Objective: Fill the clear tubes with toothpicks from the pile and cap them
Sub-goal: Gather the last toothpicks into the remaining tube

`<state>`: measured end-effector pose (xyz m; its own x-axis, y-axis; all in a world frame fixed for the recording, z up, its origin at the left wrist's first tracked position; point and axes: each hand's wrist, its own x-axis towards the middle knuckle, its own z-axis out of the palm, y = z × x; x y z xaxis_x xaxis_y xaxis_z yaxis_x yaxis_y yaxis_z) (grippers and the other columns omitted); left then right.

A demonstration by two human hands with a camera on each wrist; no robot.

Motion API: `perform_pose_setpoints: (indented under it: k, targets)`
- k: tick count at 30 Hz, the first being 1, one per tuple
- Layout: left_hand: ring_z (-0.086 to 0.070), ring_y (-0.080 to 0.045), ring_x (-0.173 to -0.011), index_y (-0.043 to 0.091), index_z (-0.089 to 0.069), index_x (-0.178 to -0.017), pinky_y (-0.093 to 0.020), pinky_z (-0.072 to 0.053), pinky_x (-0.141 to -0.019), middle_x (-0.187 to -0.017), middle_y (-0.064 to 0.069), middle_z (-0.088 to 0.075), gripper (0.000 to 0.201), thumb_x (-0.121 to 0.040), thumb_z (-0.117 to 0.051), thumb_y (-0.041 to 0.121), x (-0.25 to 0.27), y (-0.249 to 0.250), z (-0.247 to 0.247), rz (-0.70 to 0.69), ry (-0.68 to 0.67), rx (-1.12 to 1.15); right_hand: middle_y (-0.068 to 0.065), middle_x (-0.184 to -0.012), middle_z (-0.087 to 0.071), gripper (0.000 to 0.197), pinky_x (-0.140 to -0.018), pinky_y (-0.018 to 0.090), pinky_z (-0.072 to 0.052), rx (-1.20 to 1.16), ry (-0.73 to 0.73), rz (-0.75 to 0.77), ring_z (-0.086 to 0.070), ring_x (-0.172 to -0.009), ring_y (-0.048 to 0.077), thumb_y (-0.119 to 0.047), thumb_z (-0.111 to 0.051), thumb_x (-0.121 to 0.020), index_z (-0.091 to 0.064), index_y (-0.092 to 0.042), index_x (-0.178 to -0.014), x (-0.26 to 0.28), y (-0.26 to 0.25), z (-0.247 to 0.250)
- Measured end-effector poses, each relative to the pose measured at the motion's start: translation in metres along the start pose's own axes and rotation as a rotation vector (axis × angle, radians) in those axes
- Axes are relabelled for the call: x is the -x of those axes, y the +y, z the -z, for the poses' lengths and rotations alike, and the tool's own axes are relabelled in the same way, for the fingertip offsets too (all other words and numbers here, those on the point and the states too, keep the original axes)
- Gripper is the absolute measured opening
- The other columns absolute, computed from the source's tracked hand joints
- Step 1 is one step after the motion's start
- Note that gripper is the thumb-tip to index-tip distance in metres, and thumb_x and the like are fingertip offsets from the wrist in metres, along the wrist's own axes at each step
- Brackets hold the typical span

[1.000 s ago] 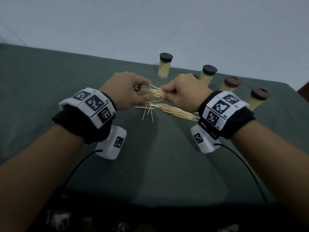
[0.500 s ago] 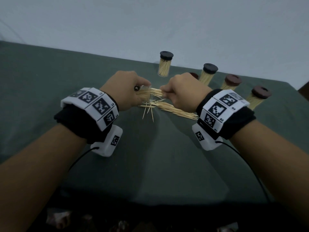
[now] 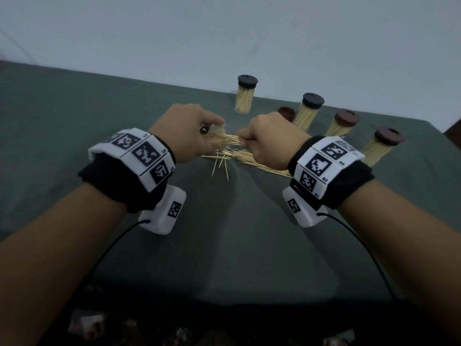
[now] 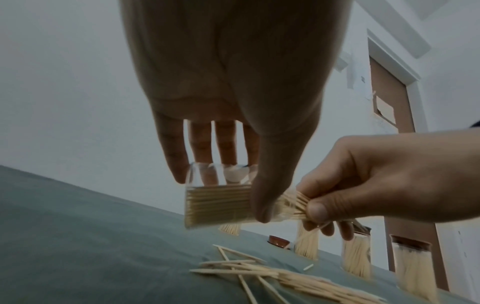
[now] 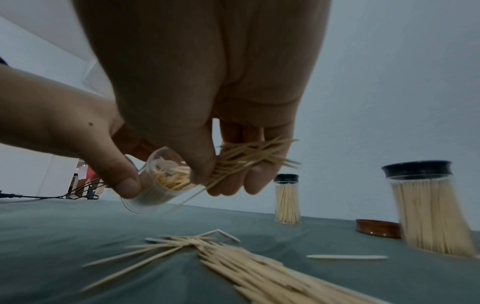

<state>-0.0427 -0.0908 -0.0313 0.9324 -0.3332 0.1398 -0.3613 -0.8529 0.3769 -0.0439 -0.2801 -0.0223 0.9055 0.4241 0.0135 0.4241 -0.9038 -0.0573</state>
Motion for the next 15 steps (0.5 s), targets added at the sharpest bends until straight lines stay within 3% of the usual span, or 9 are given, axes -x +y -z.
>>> perform_pose_setpoints:
  k: [2, 4, 6, 8, 12, 15]
  targets:
    - [-0.058, -0.019, -0.107, 0.03, -0.061, -0.13, -0.025, -0.038, -0.088, -0.117, -0.001, -0.064, 0.053, -0.081, -0.072, 0.046, 0.0001, 0.0004, -0.0008, -0.002, 0.002, 0.006, -0.004, -0.058, -0.044, 0.036, -0.063, 0.027, -0.033, -0.035, 0.024, 0.008, -0.039, -0.056, 0.008, -0.007, -0.049, -0.092, -0.046, -0.019, -0.059, -0.0006, 0.0, 0.0]
    - [-0.059, -0.018, -0.105, 0.029, -0.062, -0.128, -0.024, -0.039, -0.086, -0.113, -0.001, -0.065, 0.052, -0.08, -0.073, 0.045, 0.0007, 0.0019, -0.0026, -0.005, 0.001, 0.017, 0.0, -0.058, -0.047, 0.029, -0.06, 0.025, -0.034, -0.084, 0.056, 0.041, -0.041, -0.055, 0.01, -0.012, -0.051, -0.094, -0.056, -0.013, -0.065, 0.0003, -0.0024, 0.0036]
    - [-0.059, -0.018, -0.102, 0.03, -0.064, -0.125, -0.025, -0.041, -0.085, -0.107, 0.001, -0.065, 0.048, -0.081, -0.073, 0.044, 0.0012, 0.0034, -0.0044, -0.009, -0.002, 0.036, 0.0, -0.062, -0.054, 0.021, -0.053, 0.016, -0.032, -0.098, 0.086, 0.074, -0.044, -0.055, 0.008, -0.018, -0.054, -0.095, -0.07, -0.016, -0.081, 0.0014, -0.0053, 0.0076]
    - [-0.061, -0.014, -0.097, 0.032, -0.067, -0.121, -0.022, -0.039, -0.081, -0.098, 0.005, -0.066, 0.044, -0.08, -0.073, 0.046, 0.0016, 0.0052, -0.0036, -0.01, 0.007, 0.084, 0.001, -0.063, -0.059, 0.018, -0.051, 0.01, -0.031, -0.105, 0.131, 0.104, -0.045, -0.054, 0.007, -0.02, -0.057, -0.094, -0.074, -0.019, -0.091, 0.0015, -0.0063, 0.008]
    - [-0.061, -0.007, -0.096, 0.032, -0.067, -0.119, -0.016, -0.037, -0.081, -0.099, 0.011, -0.067, 0.046, -0.077, -0.074, 0.047, 0.0034, 0.0076, 0.0004, 0.024, -0.003, 0.192, 0.006, -0.071, -0.061, 0.02, -0.062, 0.026, -0.038, -0.07, 0.17, 0.143, -0.051, -0.065, 0.018, -0.023, -0.056, -0.094, -0.068, -0.013, -0.081, -0.0005, -0.0043, 0.0021]
    - [-0.061, -0.006, -0.099, 0.031, -0.065, -0.121, -0.017, -0.038, -0.083, -0.104, 0.012, -0.066, 0.05, -0.075, -0.075, 0.048, 0.0042, 0.0081, -0.0006, 0.046, -0.021, 0.254, 0.005, -0.078, -0.06, 0.016, -0.07, 0.036, -0.044, -0.083, 0.178, 0.17, -0.055, -0.075, 0.024, -0.022, -0.057, -0.094, -0.07, -0.016, -0.086, 0.0001, -0.002, 0.0003]
